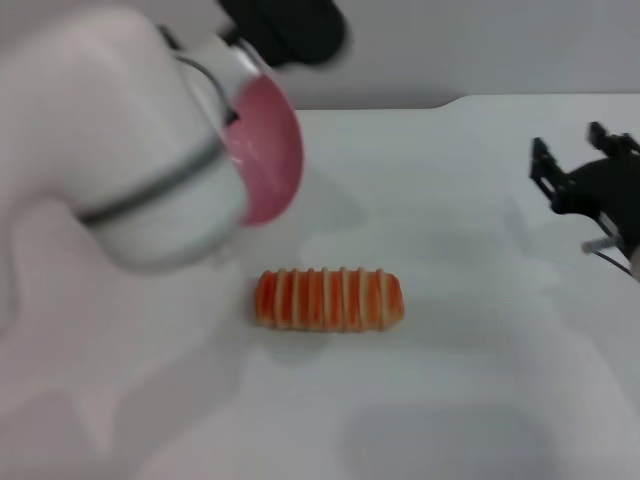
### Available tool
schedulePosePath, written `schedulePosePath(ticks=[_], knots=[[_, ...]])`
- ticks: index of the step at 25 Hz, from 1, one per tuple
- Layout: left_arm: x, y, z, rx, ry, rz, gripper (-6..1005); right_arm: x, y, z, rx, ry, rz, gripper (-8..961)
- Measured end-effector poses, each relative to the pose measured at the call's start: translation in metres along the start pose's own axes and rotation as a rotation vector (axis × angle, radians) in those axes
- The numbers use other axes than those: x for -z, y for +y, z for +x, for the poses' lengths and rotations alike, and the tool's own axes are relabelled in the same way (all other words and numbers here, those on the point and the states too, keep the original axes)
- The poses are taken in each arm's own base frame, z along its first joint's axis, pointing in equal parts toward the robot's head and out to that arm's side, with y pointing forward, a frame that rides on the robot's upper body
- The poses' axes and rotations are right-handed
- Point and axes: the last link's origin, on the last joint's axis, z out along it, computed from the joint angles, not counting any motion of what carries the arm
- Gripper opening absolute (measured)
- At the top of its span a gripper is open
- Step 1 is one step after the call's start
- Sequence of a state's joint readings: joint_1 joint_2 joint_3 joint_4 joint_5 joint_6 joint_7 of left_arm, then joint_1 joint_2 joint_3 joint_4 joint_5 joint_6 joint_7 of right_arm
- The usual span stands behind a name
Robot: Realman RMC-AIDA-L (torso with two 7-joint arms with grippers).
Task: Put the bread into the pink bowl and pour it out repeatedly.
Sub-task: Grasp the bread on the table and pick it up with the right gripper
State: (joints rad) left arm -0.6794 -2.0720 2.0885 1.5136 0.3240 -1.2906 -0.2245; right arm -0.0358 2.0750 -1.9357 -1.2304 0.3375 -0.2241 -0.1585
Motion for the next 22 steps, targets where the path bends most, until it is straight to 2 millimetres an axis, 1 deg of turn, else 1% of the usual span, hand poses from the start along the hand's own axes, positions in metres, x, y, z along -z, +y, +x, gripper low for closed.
schedulePosePath(ticks=[2,3,4,6,7,8,9,11,15,20,22], knots=[[-0.004,-0.012,-0.008,0.102,-0.044,-0.048,47,-0.005,0.005,-0.009,-0.002,0.067,-0.031,642],[-0.004,-0.012,-0.008,0.102,-0.044,-0.048,48,-0.008,0.009,-0.015,0.000,0.105,-0.052,642],[-0.010,-0.021,-0.021,0.189,-0.098,-0.106,48,-0.011,0.012,-0.020,0.000,0.132,-0.070,642],[-0.012,-0.024,-0.029,0.214,-0.123,-0.119,48,-0.017,0.021,-0.030,-0.002,0.197,-0.116,642],[-0.012,-0.024,-0.029,0.214,-0.123,-0.119,48,-0.020,0.027,-0.035,-0.007,0.230,-0.143,642],[-0.013,-0.026,-0.035,0.227,-0.146,-0.122,48,-0.023,0.033,-0.039,-0.013,0.267,-0.169,642],[-0.015,-0.030,-0.049,0.259,-0.197,-0.119,48,-0.026,0.039,-0.042,-0.022,0.299,-0.191,642],[-0.016,-0.032,-0.056,0.275,-0.220,-0.116,48,-0.032,0.050,-0.048,-0.037,0.349,-0.228,642],[-0.018,-0.037,-0.065,0.308,-0.250,-0.111,48,-0.038,0.079,-0.050,-0.039,0.415,-0.319,642],[-0.019,-0.039,-0.066,0.316,-0.254,-0.105,48,-0.036,0.107,-0.039,-0.070,0.475,-0.415,642],[-0.019,-0.039,-0.065,0.316,-0.253,-0.104,48,-0.033,0.116,-0.033,-0.079,0.497,-0.441,642]])
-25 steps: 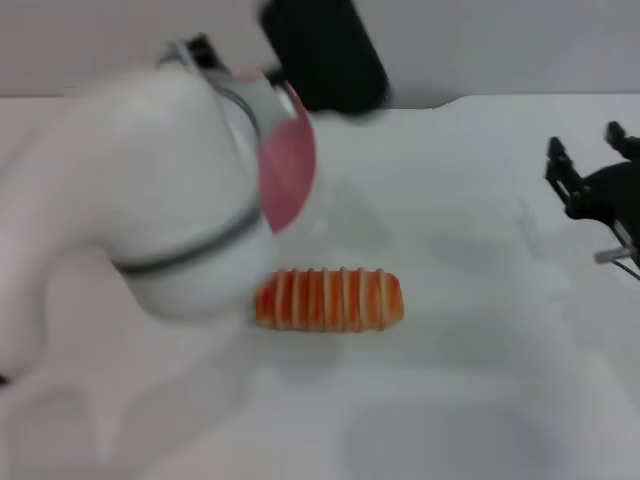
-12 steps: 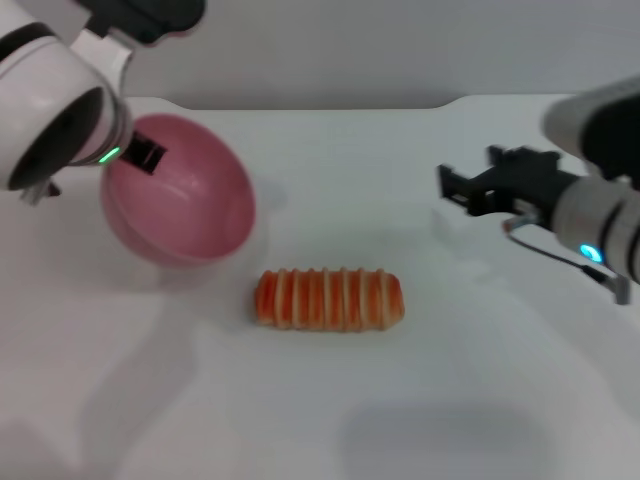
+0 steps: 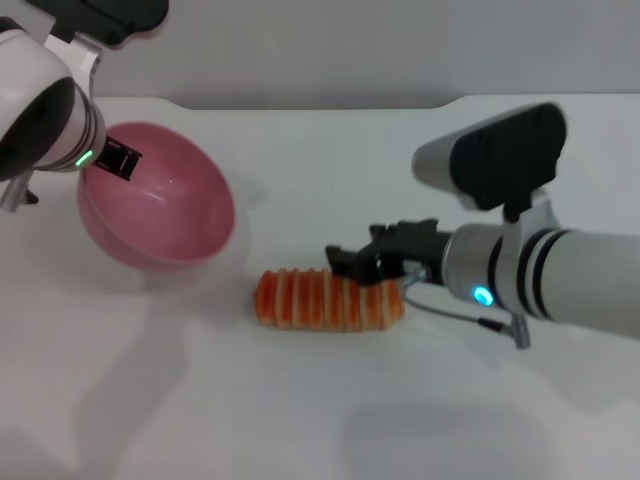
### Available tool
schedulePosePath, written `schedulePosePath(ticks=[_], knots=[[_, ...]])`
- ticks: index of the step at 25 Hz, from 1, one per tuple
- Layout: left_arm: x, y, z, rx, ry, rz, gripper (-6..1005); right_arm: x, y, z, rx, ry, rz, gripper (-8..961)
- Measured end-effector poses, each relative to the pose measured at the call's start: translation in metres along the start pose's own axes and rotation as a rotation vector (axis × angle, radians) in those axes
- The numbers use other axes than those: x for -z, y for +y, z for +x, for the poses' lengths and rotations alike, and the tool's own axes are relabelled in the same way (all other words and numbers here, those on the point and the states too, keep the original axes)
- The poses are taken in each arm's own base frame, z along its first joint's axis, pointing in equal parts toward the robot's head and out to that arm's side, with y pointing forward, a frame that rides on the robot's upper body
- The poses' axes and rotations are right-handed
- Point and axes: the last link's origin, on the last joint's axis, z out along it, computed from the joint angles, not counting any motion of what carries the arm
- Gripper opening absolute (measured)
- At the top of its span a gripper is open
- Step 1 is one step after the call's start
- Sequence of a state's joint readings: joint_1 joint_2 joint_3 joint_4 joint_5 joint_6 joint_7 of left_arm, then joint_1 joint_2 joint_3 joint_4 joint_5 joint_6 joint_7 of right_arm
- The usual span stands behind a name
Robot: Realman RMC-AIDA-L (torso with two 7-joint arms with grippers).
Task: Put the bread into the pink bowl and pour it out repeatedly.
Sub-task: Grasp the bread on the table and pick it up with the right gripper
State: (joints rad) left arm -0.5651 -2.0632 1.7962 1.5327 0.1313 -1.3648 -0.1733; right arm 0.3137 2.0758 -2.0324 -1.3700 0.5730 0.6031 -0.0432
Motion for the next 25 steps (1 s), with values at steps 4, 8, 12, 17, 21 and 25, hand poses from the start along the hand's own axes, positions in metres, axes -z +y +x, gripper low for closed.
schedulePosePath(ticks=[4,8,12,17,21,25], knots=[[0.001,0.001,0.005,-0.005,0.014,-0.001,48,-0.003,0.006,0.007,0.004,0.021,-0.016,642],[0.001,0.001,0.005,-0.005,0.014,-0.001,48,-0.005,0.004,0.012,-0.001,0.036,-0.011,642],[0.003,0.004,0.008,-0.020,0.024,-0.003,48,-0.008,0.001,0.016,-0.005,0.041,-0.003,642],[0.003,0.005,0.009,-0.023,0.028,-0.004,47,-0.015,-0.001,0.022,-0.019,0.064,-0.004,642],[0.004,0.005,0.009,-0.024,0.029,-0.002,47,-0.022,-0.001,0.026,-0.018,0.079,-0.008,643],[0.004,0.005,0.010,-0.026,0.029,-0.002,47,-0.027,-0.002,0.028,-0.033,0.095,-0.014,615]])
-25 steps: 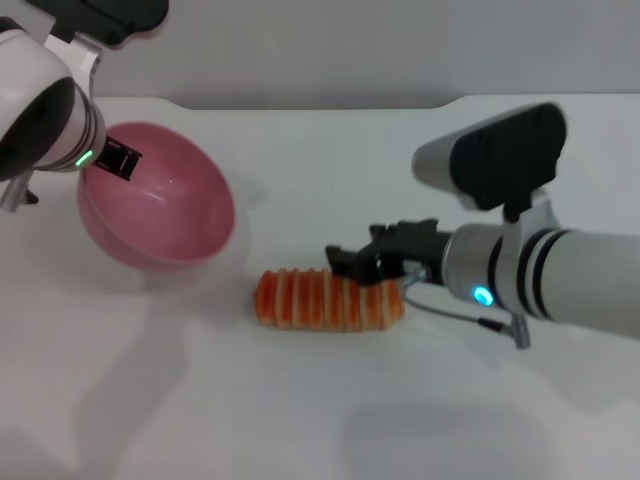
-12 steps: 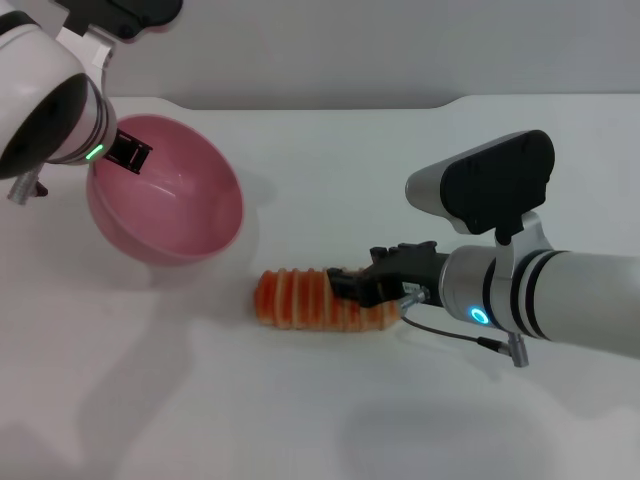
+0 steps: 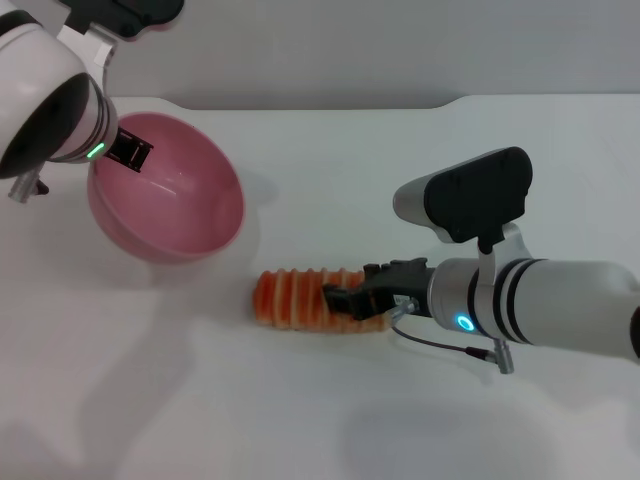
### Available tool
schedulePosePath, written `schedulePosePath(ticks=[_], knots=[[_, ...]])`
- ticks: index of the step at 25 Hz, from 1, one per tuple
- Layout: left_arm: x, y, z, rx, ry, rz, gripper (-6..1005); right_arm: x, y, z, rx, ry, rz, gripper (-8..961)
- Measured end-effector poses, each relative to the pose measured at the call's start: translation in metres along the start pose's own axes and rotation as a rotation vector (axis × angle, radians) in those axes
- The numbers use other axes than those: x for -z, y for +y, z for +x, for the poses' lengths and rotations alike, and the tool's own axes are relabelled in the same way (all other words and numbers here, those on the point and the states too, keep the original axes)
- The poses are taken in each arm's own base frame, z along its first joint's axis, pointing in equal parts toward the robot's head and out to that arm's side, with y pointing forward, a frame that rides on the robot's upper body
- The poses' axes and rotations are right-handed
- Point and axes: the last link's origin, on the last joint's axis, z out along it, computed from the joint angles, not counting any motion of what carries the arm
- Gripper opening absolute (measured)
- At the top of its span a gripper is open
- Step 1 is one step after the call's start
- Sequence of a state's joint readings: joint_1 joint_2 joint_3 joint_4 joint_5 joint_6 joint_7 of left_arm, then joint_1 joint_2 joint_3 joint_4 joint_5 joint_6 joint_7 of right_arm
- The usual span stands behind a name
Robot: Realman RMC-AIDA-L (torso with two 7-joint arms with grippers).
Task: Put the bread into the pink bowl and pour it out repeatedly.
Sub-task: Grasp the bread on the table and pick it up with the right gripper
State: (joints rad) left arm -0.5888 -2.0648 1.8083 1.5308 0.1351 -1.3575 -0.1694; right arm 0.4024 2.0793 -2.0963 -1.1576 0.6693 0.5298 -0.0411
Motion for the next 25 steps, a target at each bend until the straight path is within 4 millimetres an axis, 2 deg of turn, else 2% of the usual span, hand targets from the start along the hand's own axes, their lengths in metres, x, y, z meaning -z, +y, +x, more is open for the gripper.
schedulePosePath(ticks=[16,21,25], knots=[[0.000,0.001,0.002,-0.001,0.009,-0.002,48,-0.002,-0.003,0.000,0.051,0.027,0.005,496],[0.000,0.005,0.003,-0.003,0.022,-0.013,47,0.006,-0.001,-0.004,0.080,-0.002,0.015,447],[0.000,0.005,0.003,-0.001,0.024,-0.016,47,0.024,-0.003,-0.013,0.094,-0.050,0.042,413]])
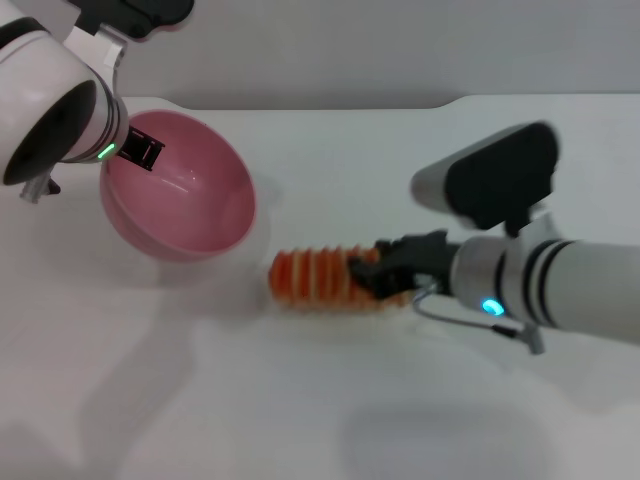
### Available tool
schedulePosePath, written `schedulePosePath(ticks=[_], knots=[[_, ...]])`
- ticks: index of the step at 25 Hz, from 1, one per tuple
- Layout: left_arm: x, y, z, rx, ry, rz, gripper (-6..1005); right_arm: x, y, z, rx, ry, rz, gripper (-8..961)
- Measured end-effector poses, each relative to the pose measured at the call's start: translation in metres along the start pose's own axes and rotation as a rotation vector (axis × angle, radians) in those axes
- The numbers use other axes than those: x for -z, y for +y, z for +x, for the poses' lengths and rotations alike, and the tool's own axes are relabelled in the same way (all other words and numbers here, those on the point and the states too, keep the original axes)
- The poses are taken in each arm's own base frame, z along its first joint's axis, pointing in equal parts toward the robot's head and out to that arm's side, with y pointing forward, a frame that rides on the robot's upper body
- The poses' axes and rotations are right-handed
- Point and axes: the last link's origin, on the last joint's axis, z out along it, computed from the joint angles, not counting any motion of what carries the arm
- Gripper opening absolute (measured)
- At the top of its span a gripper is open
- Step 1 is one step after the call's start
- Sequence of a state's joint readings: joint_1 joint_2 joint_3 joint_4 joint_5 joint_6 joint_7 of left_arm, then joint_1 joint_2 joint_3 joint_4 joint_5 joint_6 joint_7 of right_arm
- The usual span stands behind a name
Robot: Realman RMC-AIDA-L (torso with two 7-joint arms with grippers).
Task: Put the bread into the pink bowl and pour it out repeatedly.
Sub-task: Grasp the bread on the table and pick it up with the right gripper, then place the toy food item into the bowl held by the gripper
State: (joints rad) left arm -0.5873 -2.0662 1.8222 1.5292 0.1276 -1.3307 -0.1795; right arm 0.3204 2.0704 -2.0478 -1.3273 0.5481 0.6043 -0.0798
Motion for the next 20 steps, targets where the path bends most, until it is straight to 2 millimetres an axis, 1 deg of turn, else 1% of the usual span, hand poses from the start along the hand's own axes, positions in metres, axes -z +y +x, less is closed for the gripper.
schedulePosePath(ticks=[3,7,10,13,15,18,19,20], knots=[[0.000,0.000,0.000,0.000,0.001,0.000,47,0.016,-0.006,-0.010,0.009,-0.039,0.039,386],[-0.004,0.001,-0.002,0.001,0.001,-0.006,47,0.032,-0.008,-0.023,0.033,-0.079,0.064,354],[-0.009,0.004,-0.006,-0.003,-0.016,-0.018,48,0.049,-0.006,-0.041,0.057,-0.130,0.072,336],[-0.018,0.011,-0.010,-0.002,-0.030,-0.052,48,0.067,-0.002,-0.059,0.091,-0.188,0.081,318],[-0.019,0.014,-0.010,-0.003,-0.026,-0.064,48,0.078,0.003,-0.071,0.118,-0.226,0.087,304],[-0.019,0.025,-0.009,-0.013,-0.009,-0.108,48,0.085,0.007,-0.081,0.146,-0.257,0.089,278],[-0.016,0.032,-0.006,-0.025,0.010,-0.131,48,0.085,0.008,-0.082,0.150,-0.259,0.088,270],[-0.016,0.032,-0.006,-0.025,0.010,-0.131,48,0.084,0.008,-0.083,0.153,-0.258,0.088,262]])
